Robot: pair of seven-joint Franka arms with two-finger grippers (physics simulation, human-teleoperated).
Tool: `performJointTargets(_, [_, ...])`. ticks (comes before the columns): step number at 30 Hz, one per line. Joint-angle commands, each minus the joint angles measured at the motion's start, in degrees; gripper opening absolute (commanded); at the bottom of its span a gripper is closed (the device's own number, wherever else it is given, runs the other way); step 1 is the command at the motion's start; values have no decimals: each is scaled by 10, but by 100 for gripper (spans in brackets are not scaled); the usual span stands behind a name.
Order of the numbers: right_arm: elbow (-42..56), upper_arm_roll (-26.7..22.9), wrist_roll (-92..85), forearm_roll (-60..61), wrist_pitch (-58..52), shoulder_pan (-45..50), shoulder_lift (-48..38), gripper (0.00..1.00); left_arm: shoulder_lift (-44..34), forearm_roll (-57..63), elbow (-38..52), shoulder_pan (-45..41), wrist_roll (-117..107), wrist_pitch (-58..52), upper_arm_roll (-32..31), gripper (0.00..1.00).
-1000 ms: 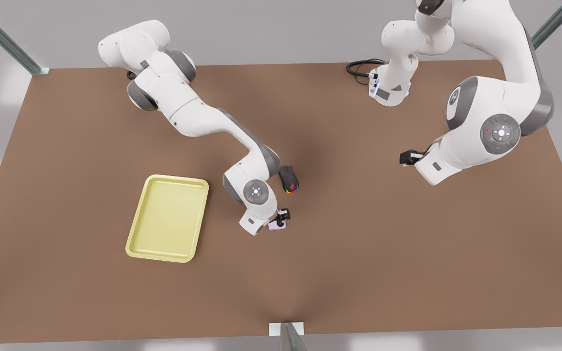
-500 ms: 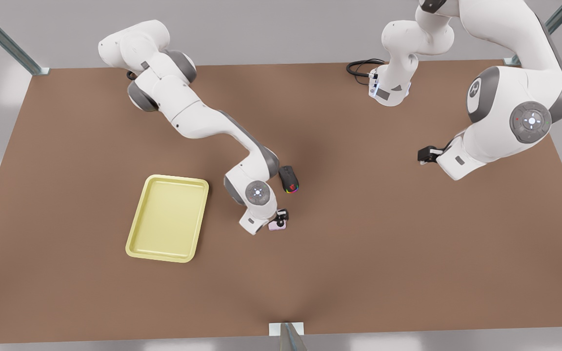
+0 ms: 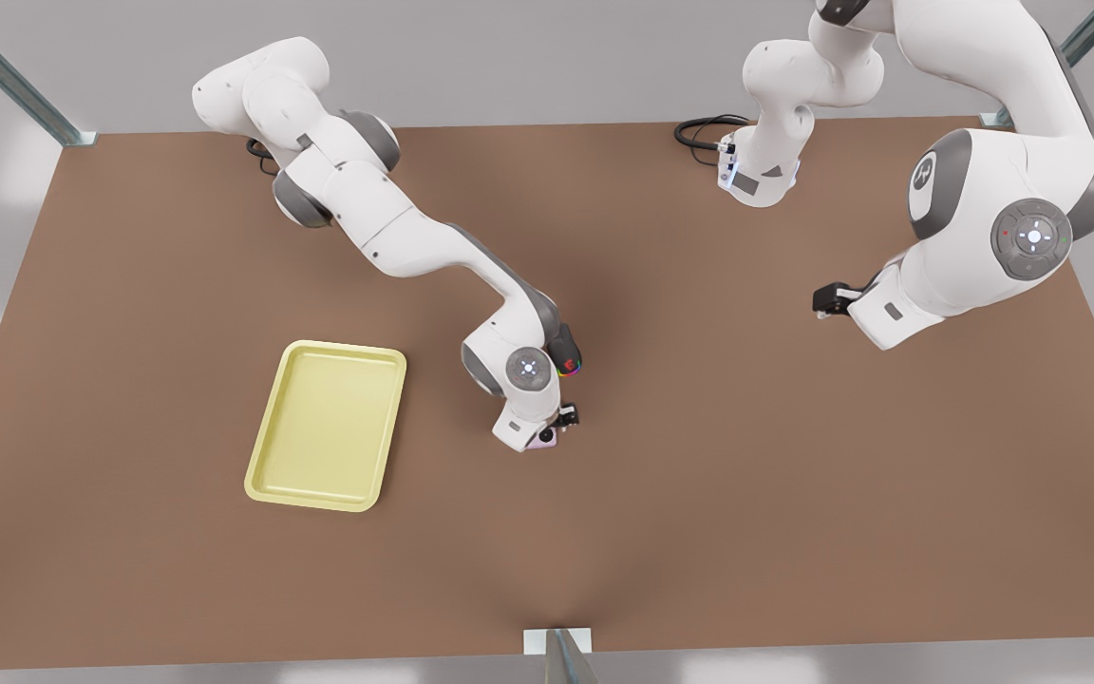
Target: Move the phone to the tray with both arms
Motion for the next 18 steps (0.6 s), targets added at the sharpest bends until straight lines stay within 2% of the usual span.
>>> performJointTargets(1, [-2,0,-12,-3,-1,0,-1,100,-1,0,0,0,7,-2,0,100])
performJointTargets(11, [-27,1,-11,-2,8,1,-3,99,0,0,0,0,6,-2,-1,100])
performJointTargets(14, [-24,1,-6,-2,10,1,-2,86,1,0,0,0,6,-2,-1,100])
performJointTargets(16, [-24,1,-6,-2,10,1,-3,81,1,0,0,0,6,-2,-1,100])
performJointTargets(18, [-23,1,-7,-1,10,1,-6,80,0,0,0,0,6,-2,-1,100])
